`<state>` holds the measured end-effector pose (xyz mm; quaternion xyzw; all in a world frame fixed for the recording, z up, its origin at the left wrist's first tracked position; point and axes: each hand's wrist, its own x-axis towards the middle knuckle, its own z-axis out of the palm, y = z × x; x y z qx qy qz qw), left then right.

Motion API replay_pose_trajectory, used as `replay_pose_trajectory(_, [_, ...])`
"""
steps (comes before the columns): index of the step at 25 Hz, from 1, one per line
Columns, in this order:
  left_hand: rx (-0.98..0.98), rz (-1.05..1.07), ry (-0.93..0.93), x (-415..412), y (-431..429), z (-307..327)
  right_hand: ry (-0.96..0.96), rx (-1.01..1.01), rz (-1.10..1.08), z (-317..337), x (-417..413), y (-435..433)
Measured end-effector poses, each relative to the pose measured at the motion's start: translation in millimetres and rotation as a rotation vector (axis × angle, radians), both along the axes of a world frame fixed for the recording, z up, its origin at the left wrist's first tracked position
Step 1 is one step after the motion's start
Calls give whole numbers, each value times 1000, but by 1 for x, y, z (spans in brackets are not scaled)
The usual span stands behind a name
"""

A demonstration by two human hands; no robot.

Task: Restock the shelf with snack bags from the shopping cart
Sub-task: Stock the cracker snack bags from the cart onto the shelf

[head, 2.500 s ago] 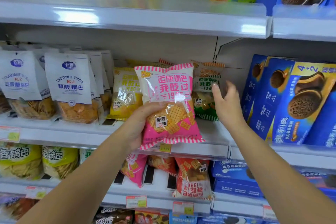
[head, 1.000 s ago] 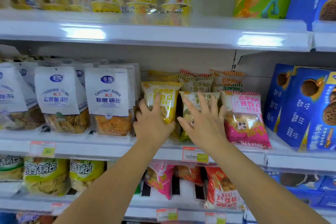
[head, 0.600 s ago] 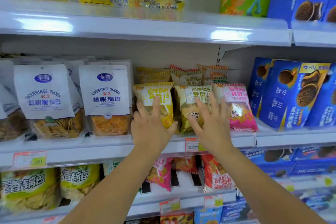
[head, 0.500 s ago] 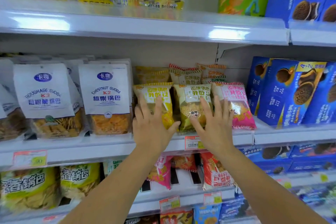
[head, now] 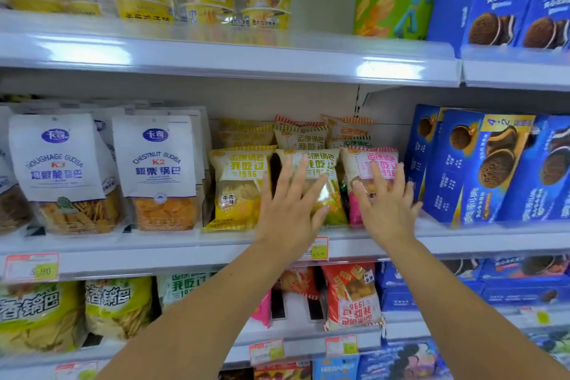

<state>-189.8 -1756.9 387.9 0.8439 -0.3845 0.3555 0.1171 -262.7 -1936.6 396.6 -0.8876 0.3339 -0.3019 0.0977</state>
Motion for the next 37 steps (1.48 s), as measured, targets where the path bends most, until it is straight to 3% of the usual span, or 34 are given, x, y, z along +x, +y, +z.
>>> replay_pose_trajectory(4, [-4, -24, 115, 2, -8, -14, 43, -78, 17, -4, 2, -1])
replay_pose_trajectory(8, [-84, -70, -6, -15, 39, -5, -149, -208, 121, -2, 5, 41])
replay_pose_trajectory(12, [-134, 117, -38, -5, 109, -10, -137, -403, 372, -2, 28, 121])
replay_pose_trajectory(15, [-96, 212, 79, 9, 146, -24, -27, -532, 447, -12, 46, 163])
replay_pose_trajectory(19, [-21, 152, 130, 19, 176, -41, 121, -489, 368, -33, 51, 180])
replay_pose_trajectory(23, [-87, 77, 8, 25, 226, -26, -101, -178, 527, -8, 47, 224])
replay_pose_trajectory(27, [-200, 136, -37, 62, 305, -12, -340, 198, 613, 15, 67, 303])
replay_pose_trajectory(28, [-182, 151, -42, 72, 320, -12, -342, 164, 561, 16, 73, 318])
replay_pose_trajectory(31, [-85, 155, -32, 97, 344, -17, -197, -261, 320, 9, 92, 350])
replay_pose_trajectory(32, [-67, 147, -20, 102, 345, -19, -148, -319, 287, 4, 97, 357])
replay_pose_trajectory(37, [-44, 119, 8, 109, 342, -27, 60, -232, 265, -17, 106, 363])
